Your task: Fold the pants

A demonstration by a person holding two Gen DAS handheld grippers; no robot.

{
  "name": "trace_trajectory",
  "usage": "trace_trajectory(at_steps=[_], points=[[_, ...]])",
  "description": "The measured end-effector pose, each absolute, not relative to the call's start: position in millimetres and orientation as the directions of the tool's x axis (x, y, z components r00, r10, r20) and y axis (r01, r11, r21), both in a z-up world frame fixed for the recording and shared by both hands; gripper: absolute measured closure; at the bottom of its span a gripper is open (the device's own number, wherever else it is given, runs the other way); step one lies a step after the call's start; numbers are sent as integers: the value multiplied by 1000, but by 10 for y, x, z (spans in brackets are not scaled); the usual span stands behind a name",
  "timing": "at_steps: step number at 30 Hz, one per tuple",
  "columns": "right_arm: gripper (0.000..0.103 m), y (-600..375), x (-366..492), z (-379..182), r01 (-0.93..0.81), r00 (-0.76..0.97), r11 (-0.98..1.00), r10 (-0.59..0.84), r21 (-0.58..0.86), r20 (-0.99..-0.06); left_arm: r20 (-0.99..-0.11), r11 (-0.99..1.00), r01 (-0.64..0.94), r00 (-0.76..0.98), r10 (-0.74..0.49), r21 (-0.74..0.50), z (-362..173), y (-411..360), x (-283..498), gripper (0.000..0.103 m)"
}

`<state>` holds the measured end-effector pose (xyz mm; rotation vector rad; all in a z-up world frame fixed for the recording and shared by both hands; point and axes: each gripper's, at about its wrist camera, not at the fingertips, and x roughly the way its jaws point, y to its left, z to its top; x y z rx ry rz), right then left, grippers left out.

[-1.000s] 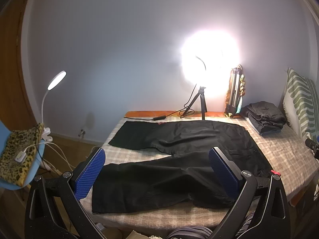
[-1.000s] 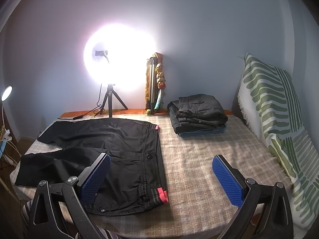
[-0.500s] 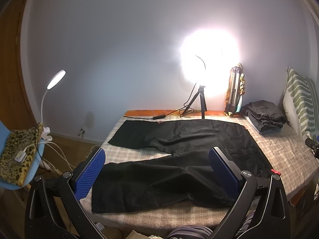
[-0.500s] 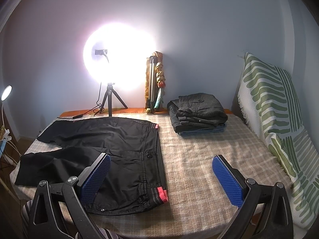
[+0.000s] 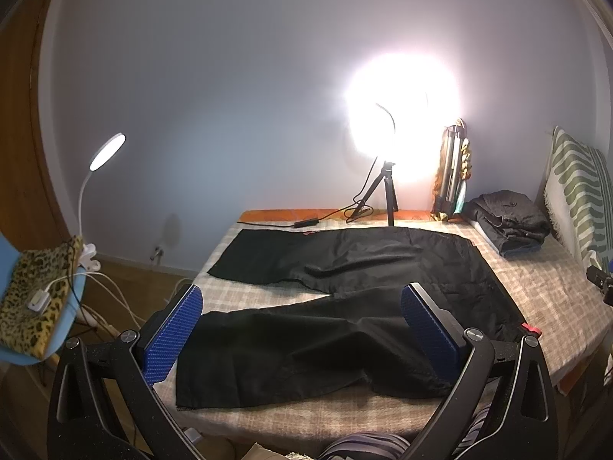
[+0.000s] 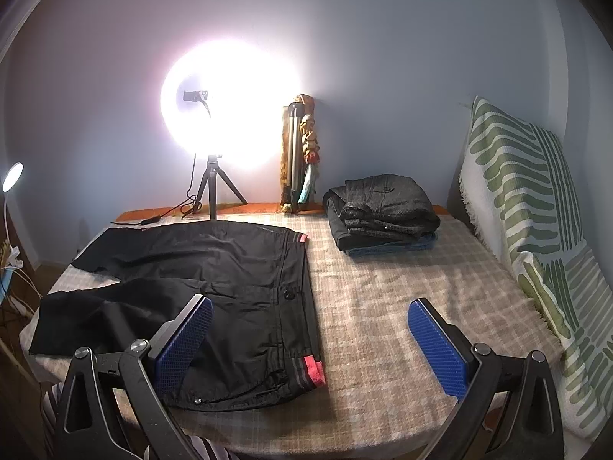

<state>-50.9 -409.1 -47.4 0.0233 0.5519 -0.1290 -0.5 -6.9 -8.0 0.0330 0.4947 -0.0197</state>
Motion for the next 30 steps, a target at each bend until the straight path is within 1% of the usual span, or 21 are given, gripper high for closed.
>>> trace_trajectory(at_steps=[30], points=[[0,-4037,-491,-509,116,839,993,-108,-18,-534,-487,999,32,873,-21,15,-136,-57,17,0]])
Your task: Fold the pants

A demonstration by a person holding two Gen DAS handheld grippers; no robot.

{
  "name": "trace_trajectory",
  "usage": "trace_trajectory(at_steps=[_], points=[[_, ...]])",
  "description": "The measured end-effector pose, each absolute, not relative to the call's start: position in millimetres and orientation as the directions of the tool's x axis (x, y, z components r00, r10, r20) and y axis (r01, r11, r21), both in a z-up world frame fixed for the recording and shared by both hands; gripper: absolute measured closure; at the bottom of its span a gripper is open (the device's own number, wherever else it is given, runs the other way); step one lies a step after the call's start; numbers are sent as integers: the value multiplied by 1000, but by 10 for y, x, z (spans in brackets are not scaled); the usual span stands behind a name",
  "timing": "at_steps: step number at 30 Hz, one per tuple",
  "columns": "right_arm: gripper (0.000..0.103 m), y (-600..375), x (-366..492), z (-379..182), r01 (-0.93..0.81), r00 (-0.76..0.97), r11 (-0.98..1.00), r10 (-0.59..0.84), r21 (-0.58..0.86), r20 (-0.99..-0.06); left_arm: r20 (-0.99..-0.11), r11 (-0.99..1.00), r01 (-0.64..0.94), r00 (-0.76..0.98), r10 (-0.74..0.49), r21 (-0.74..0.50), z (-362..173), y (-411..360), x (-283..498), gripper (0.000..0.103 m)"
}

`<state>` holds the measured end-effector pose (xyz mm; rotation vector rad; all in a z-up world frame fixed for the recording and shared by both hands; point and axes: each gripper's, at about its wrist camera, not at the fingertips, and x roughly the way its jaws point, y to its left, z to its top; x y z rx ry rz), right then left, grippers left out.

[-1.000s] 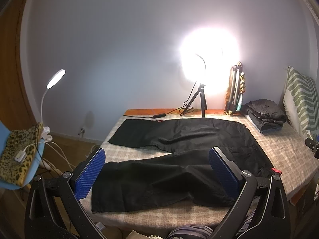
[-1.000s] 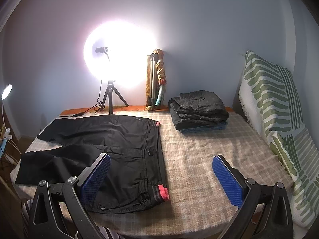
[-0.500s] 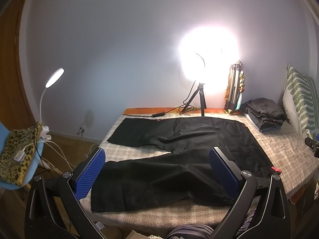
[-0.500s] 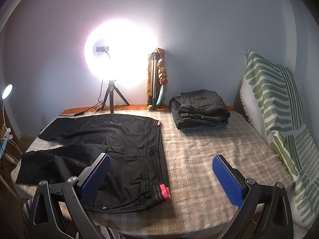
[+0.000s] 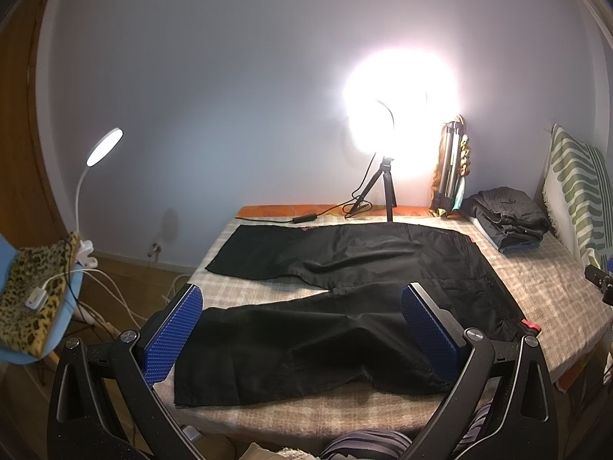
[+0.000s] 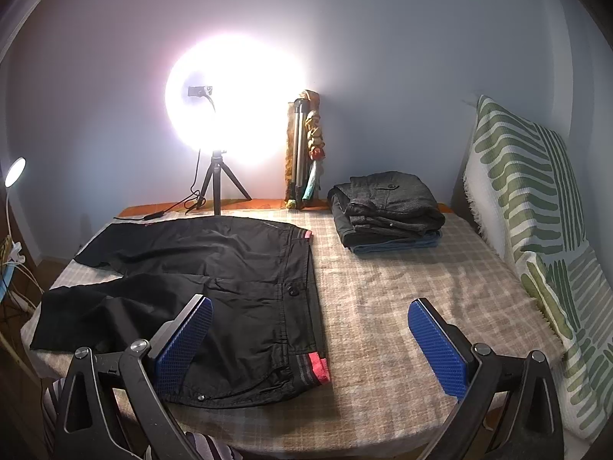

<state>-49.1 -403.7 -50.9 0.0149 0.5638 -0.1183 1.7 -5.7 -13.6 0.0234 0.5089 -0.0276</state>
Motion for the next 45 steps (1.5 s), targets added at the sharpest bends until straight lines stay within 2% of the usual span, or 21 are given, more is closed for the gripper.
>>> trace_trajectory(at_steps=[12,19,25,29,32,35,43,45], points=[[0,-4016,-447,-576,79,835,995,-95,-53,-542,-518,998,48,855,-20,40,-281,114,91,0],[0,-4125,-354,-713,51,819,998,-62,-36,-571,-582,994,56,813,8,92,-558,348,240,1],[0,-4071,-310,-862,-40,803,990,-49,-136,-594,-634,980,109,773,22,167,-873,525,294,12],[0,-4042,-339,-1032,-136,798,977,10,-163,-602,-697,980,144,717,-10,134,-1104,692,332,27],[1,-4014,-319,-1204,-201,762,961,30,-192,-646,-732,980,165,681,-34,108,-1233,777,347,32],[6,-3962,-311,-1368,-271,726,932,34,-240,-687,-755,978,181,655,-39,107,-1352,848,347,37],[27,-3796,-238,-1756,-455,596,852,74,-260,-799,-797,973,201,603,-34,110,-1601,996,309,37],[29,-3769,-197,-1844,-478,571,841,79,-253,-817,-808,970,218,587,-44,105,-1665,990,298,37]])
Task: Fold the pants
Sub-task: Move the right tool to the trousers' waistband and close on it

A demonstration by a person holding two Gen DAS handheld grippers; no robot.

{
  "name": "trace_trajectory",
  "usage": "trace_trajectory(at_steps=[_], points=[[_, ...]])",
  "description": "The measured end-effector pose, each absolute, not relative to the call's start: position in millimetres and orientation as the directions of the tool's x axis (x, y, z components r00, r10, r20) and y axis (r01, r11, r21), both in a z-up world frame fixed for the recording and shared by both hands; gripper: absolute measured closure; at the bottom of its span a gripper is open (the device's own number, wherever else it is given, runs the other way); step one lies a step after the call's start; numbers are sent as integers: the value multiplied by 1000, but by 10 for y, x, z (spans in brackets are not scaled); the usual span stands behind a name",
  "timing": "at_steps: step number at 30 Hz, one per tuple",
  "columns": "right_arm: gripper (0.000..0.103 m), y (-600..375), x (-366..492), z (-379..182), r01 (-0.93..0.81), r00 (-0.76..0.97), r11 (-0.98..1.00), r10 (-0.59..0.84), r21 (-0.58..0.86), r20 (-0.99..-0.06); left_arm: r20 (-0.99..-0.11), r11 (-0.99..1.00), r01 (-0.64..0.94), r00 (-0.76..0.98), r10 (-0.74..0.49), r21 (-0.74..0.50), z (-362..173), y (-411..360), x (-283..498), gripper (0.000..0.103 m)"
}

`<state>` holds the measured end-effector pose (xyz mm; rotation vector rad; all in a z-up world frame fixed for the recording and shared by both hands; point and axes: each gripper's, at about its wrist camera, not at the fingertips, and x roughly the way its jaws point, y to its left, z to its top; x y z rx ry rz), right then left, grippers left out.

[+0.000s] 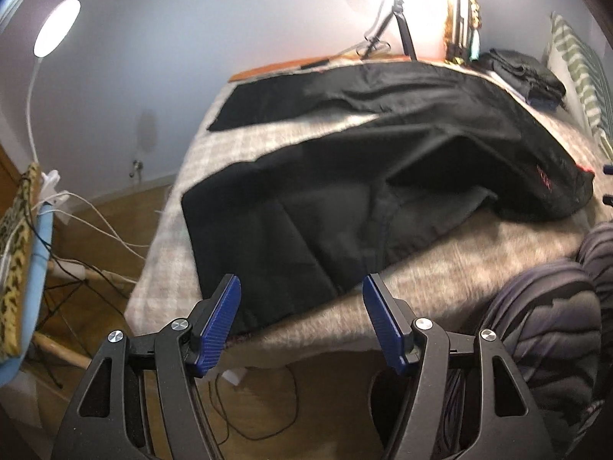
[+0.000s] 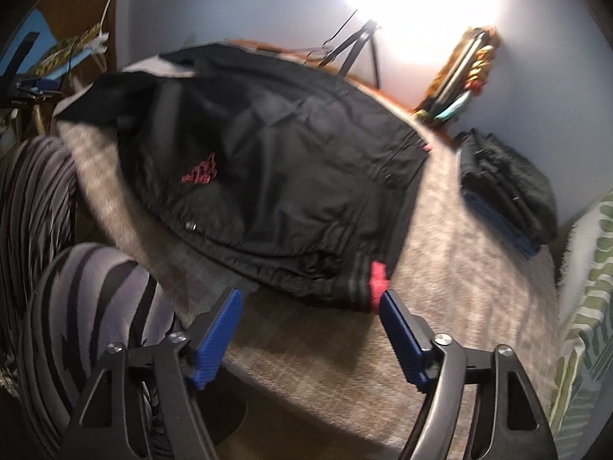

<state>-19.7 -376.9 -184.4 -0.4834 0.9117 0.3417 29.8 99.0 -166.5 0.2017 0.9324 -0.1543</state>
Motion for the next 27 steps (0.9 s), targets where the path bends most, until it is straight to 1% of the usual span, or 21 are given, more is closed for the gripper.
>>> trace_trajectory(at_steps=[9,14,17,18,20,21,22,25,27], points=[[27,-3598,-55,-2039,-597,514,747,74,-295,-854,-833,951,287,549,-70,110,-1805,869,390,37],[27,-3440,-12,-2149,-656,511,665,44,-356,-859,-837,945,312,540,-88,102,-1826,824,458,37],[29,-3389,26,-2213,-667,519,632,15,-394,-855,-839,943,320,536,-95,97,-1835,810,475,37],[30,-3382,40,-2226,-667,519,627,6,-401,-855,-839,942,322,535,-97,97,-1837,805,473,37],[43,-3373,66,-2255,-668,522,616,-12,-418,-853,-840,938,333,532,-106,93,-1842,796,450,37],[53,-3372,78,-2266,-672,515,613,-17,-416,-857,-840,936,339,531,-109,93,-1844,788,443,37],[60,-3371,92,-2268,-672,510,616,-19,-411,-860,-841,934,343,530,-109,96,-1850,775,440,37],[66,-3397,120,-2247,-662,510,633,-12,-401,-860,-845,931,351,523,-110,96,-1878,751,433,37],[68,-3399,138,-2233,-655,513,644,-5,-395,-858,-848,931,354,517,-118,87,-1894,740,442,37]])
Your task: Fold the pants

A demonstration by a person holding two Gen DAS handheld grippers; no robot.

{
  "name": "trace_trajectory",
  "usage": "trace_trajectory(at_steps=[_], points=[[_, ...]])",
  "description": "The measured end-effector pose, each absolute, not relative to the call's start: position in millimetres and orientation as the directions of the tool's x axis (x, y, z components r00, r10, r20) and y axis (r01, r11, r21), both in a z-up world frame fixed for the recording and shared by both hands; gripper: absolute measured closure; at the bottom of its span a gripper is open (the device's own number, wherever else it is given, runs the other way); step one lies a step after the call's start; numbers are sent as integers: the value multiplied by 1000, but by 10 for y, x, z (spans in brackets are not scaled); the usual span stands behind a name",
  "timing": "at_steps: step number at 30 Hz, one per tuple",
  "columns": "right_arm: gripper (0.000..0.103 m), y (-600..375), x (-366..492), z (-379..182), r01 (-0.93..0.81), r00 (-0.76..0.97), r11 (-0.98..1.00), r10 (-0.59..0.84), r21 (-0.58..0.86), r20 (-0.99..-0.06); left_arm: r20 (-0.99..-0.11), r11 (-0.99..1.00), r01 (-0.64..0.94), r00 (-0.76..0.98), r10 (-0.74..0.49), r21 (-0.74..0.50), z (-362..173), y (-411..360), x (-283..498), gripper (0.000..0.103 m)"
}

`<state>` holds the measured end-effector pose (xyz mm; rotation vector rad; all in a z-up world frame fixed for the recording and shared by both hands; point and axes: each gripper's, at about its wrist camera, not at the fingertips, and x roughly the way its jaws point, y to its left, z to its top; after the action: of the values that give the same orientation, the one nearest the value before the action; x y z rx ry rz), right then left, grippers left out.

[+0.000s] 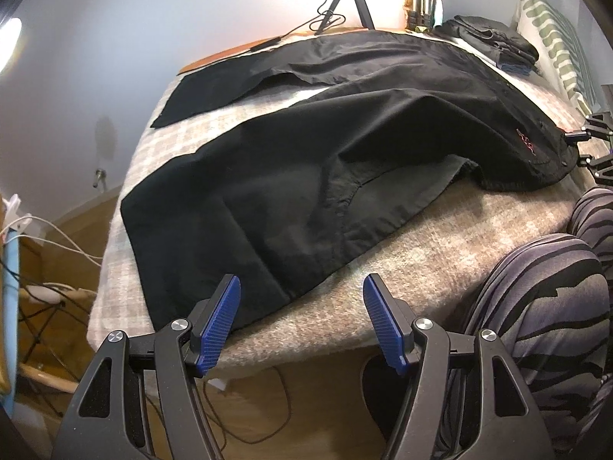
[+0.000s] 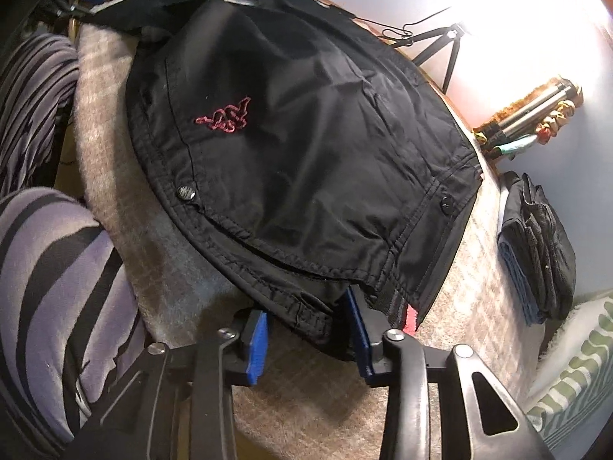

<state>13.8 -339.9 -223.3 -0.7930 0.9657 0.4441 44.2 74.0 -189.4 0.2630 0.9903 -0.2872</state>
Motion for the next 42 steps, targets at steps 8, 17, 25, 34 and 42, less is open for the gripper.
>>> trace_trajectory(at_steps=[8,17,25,34,42], points=[[89,-3367,185,-2023,-604,570,684,13,-408,-822,-845,908,406,518,-134,105,-1905,601,428,37],[96,-3452,580,-1462,-464,675,785,12,-412,-737,-849,863,478,514,-124,163,-1992,376,453,37],[98,-3413,823,-1141,-427,716,812,34,-398,-698,-835,856,449,549,-39,255,-2104,281,602,35],[98,-3494,695,-1253,-420,696,836,46,-354,-717,-812,892,382,583,-32,239,-2111,442,767,88],[98,-3478,479,-1333,-416,692,835,35,-359,-721,-741,913,348,667,-81,213,-1860,550,668,99]])
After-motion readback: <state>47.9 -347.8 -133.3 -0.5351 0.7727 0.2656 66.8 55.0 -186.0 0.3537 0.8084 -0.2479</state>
